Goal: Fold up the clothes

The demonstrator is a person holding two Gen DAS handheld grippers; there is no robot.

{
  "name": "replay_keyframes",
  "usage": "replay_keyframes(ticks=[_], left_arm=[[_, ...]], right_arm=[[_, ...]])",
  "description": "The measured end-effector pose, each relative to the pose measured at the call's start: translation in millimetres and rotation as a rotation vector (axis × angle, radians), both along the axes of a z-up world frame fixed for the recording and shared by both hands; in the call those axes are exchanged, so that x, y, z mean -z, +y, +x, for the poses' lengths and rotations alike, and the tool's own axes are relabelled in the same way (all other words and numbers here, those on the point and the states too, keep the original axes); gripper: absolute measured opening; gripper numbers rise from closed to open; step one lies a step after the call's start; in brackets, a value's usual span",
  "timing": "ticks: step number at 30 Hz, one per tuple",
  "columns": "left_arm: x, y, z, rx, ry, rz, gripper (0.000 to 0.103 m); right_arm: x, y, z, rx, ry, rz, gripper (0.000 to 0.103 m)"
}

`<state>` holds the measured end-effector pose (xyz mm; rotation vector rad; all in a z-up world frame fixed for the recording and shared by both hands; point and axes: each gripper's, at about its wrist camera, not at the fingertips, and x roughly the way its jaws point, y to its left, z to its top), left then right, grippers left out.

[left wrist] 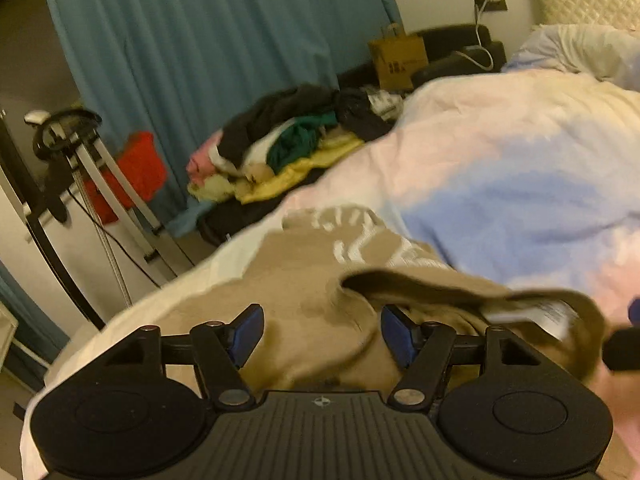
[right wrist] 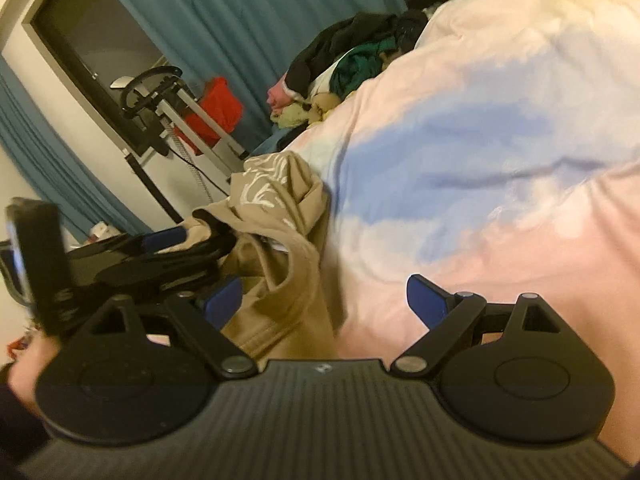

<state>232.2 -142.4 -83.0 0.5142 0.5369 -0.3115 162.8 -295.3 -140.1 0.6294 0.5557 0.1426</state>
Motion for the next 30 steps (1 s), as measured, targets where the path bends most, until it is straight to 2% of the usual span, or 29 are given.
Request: replay_keyframes(ticks=[1,2,3,5,8,10,13,17,19,22,25,30], left_arm=[[2.1,0.9,4.8,0.0,-0.016,-0.015,0.027],[1.8,2.7,10.2,-0.011,-0.011,-0.054,0.012],[-0.8,6.1,13.3,-0.038,-0.007,-0.103,0.007],[-13.2,15.8,8.2,-0.073,-0.035,-0.21,0.006],[-36.2,25.5,-23.7,-0.1,-0.133,-0.28,0.005],[-51.1,33.5,-49.2,-0.12,-0.179,-0.337,0.005],[-69.1,46.3,-94.4,-0.147,-0.27,-0.392,0.005],[-87.5,65.5,-155.4,-0.188,-0.38,-0.468,0.005],[-89.8,74.3,-177.4,-0.201,-0.408,-0.5,0.005],[-87.9,90.1,-201.3,-0.233,-0.417,-0.575,0.005],[-84.7,101.5,-214.4,-0.235,-0.387,-0.638,0.005],[-89.5,110.3,-242.7,-0.171,-0.372,-0.674,0.005]], right_arm=[[2.2,2.3,2.5,-0.006,-0.004,0.005,0.091],[4.5,4.5,4.9,-0.012,-0.009,0.01,0.091],[6.7,6.8,7.4,-0.018,-0.013,0.015,0.091],[11.2,11.3,12.3,-0.031,-0.022,0.026,0.091],[17.9,18.0,19.7,-0.049,-0.035,0.041,0.091],[18.0,27.5,22.2,-0.045,-0.053,0.002,0.091],[17.1,36.6,22.2,-0.014,-0.043,-0.046,0.091],[9.1,30.3,12.4,0.027,0.011,-0.035,0.091],[-0.3,26.8,0.9,0.03,0.033,-0.064,0.091],[-17.1,22.5,-25.6,0.025,0.057,-0.155,0.091],[-38.6,6.6,-60.0,0.056,0.016,-0.178,0.09],[-65.6,-6.0,-89.7,0.144,-0.042,-0.248,0.09]])
